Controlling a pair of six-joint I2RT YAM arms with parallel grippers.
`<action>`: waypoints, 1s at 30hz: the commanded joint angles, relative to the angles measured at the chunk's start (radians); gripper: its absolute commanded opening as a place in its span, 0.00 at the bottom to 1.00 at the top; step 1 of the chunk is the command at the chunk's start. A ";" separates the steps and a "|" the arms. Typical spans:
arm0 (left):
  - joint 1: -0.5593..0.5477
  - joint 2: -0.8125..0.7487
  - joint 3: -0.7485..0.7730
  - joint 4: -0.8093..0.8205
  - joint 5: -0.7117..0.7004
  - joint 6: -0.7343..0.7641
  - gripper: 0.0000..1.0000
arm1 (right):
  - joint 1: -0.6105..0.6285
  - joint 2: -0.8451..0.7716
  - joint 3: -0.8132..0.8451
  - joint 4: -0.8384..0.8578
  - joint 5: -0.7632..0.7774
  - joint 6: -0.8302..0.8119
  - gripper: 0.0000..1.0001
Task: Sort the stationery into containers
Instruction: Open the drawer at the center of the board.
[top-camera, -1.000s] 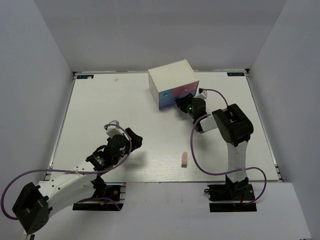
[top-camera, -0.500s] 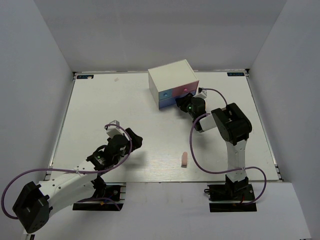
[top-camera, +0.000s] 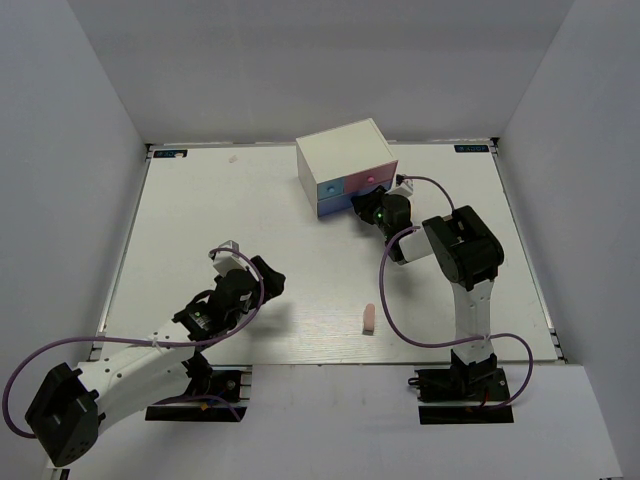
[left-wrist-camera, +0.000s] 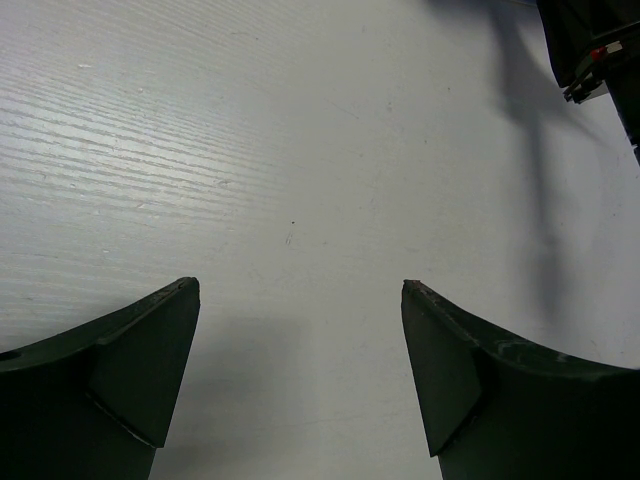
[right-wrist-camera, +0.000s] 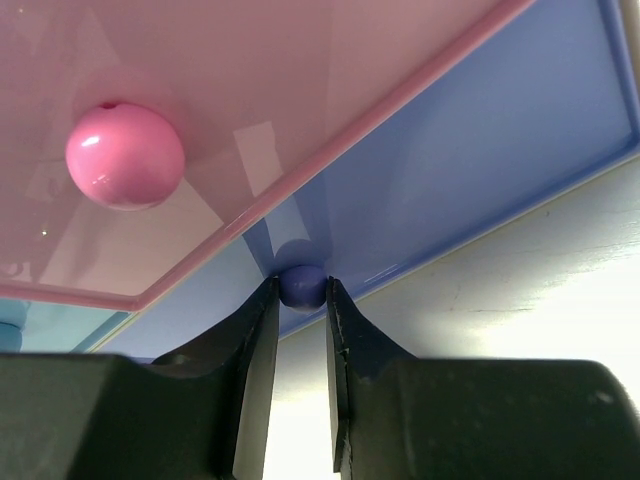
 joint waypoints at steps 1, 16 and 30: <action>-0.001 -0.003 0.035 0.007 -0.015 -0.003 0.92 | -0.003 -0.005 0.001 0.056 0.016 -0.024 0.16; -0.001 -0.003 0.035 0.016 -0.015 -0.003 0.92 | 0.004 -0.102 -0.127 0.079 0.002 -0.018 0.16; -0.001 -0.012 0.035 0.036 -0.015 -0.003 0.92 | 0.015 -0.229 -0.290 0.082 0.001 -0.022 0.20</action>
